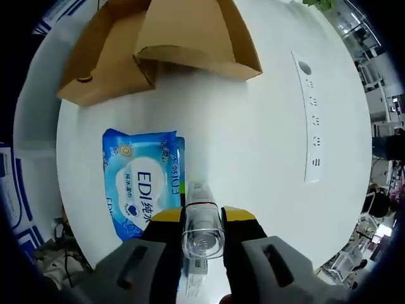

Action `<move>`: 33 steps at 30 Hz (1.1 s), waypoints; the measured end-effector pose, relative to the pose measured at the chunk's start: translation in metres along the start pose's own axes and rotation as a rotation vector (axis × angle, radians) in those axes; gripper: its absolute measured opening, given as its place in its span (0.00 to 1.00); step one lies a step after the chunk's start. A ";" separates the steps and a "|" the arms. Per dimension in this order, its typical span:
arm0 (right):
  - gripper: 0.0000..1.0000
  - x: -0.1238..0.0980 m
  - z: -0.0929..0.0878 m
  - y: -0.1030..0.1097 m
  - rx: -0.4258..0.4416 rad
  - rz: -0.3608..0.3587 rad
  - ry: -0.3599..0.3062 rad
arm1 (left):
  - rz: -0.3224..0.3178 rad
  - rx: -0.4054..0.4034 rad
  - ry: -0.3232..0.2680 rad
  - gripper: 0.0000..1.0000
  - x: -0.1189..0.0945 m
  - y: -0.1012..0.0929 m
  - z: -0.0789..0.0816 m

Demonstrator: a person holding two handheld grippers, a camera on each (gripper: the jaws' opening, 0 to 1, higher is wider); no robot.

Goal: Operate the shoe box by opening the lid, removing the specified soft item, and placing it in the target area until the item is outside and the box remains undamaged.

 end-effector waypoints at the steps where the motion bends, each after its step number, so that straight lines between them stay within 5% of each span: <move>1: 0.20 0.000 0.001 -0.001 -0.005 -0.004 -0.008 | 0.000 0.000 -0.002 0.22 0.000 0.000 0.000; 19: 0.30 -0.003 0.001 0.001 0.042 0.003 -0.044 | 0.001 -0.005 0.001 0.21 0.000 0.002 0.001; 33: 0.31 -0.031 0.008 0.005 0.051 -0.080 -0.112 | 0.022 -0.020 -0.004 0.21 -0.004 0.004 0.004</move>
Point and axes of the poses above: the point that each gripper's makers call its tool centre point, and the gripper's own axes: x roughly forward along the fingers, y roughly to its left, z roughly out of its top, the point moved 5 cm from there along -x, roughly backward along the fingers, and after that the axes turned 14 degrees about z, right-handed, at the moved point
